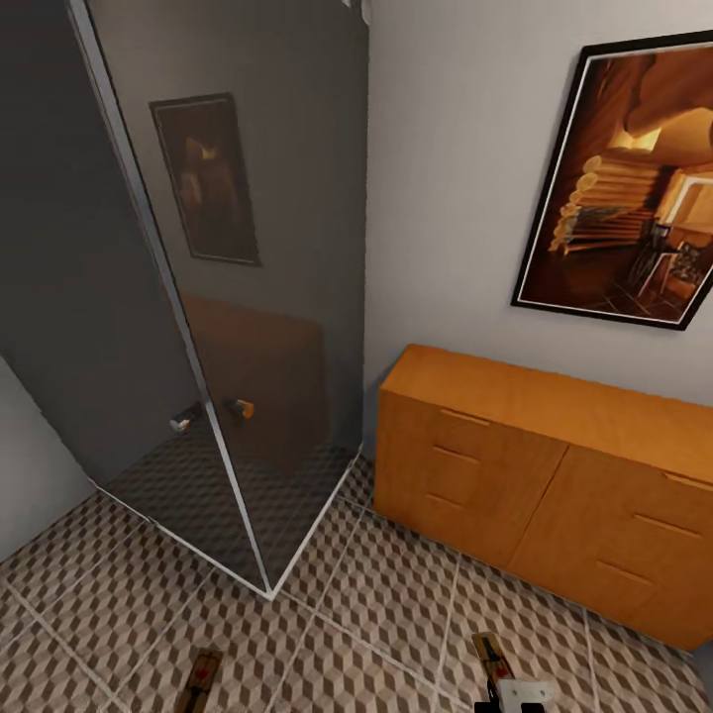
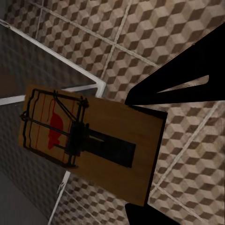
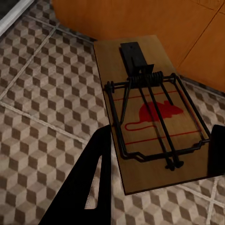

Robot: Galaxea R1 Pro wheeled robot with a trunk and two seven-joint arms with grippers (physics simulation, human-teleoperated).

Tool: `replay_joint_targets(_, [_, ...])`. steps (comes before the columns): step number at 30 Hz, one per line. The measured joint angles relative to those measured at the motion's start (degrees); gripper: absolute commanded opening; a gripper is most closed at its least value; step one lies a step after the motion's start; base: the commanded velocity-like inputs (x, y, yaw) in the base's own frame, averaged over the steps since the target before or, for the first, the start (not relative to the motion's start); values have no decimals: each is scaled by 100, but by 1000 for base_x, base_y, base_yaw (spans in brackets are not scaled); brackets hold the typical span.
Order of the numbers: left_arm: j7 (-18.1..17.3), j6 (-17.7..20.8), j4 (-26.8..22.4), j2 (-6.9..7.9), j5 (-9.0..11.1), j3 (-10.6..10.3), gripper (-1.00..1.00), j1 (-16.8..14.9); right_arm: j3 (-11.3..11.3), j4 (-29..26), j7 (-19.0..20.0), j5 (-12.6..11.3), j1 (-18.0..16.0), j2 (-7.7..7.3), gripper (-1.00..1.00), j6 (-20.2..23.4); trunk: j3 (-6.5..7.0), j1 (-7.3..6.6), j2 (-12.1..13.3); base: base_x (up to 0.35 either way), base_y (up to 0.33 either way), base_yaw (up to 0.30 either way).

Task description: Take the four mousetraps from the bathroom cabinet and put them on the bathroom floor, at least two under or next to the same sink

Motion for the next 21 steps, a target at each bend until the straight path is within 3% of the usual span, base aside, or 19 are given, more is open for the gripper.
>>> replay_joint_targets(21, [0, 2, 5, 0, -2, 0, -100, 0, 0, 0, 0, 0, 0, 0, -100, 0, 0, 0, 0, 0, 0, 286])
